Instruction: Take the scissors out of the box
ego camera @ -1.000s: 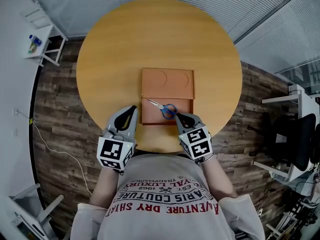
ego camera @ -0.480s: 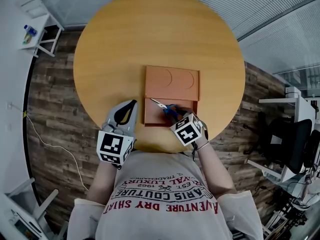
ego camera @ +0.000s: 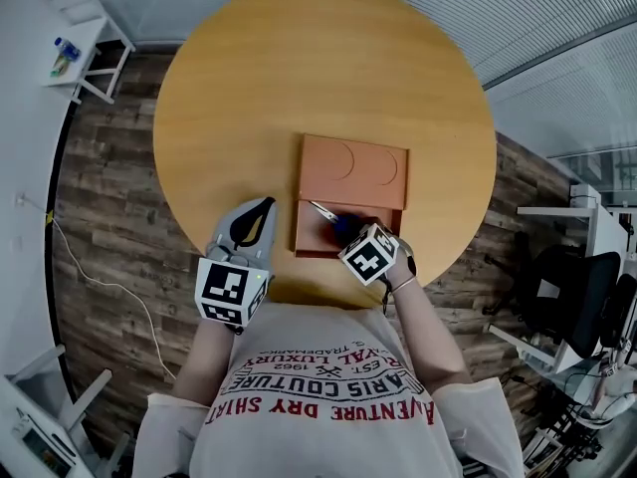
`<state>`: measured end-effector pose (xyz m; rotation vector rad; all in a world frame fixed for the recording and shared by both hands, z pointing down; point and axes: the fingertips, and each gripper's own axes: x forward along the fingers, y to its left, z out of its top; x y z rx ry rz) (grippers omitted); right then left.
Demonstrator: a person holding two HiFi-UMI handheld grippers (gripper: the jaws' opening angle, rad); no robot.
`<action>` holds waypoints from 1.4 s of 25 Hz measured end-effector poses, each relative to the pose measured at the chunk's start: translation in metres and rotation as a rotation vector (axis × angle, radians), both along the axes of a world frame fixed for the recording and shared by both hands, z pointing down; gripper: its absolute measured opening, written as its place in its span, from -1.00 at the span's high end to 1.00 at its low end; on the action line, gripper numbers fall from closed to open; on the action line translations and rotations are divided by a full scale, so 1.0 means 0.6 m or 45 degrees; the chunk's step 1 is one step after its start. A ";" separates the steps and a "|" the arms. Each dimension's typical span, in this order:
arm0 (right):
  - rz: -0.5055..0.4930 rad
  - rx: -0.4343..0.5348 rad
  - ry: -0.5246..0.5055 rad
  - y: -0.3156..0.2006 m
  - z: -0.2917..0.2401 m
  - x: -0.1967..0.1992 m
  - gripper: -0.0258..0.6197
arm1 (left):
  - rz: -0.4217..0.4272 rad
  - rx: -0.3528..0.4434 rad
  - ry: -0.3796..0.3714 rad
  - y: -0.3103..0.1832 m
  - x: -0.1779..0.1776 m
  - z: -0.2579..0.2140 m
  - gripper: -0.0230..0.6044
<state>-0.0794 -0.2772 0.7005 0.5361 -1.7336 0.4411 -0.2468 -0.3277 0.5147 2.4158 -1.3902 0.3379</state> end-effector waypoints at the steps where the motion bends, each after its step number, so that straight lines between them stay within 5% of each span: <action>1: -0.005 -0.006 0.001 0.000 0.001 -0.001 0.53 | -0.003 -0.002 -0.001 -0.001 -0.003 0.001 0.89; 15: 0.044 0.046 -0.082 0.004 0.000 0.001 0.64 | 0.005 0.004 -0.001 0.023 -0.001 -0.008 0.89; 25: -0.216 0.117 -0.040 0.016 -0.023 0.014 0.65 | -0.050 0.056 -0.051 0.044 -0.013 -0.033 0.89; 35: -0.146 0.189 -0.156 0.031 -0.103 0.015 0.66 | -0.041 0.114 -0.067 0.069 0.012 -0.063 0.89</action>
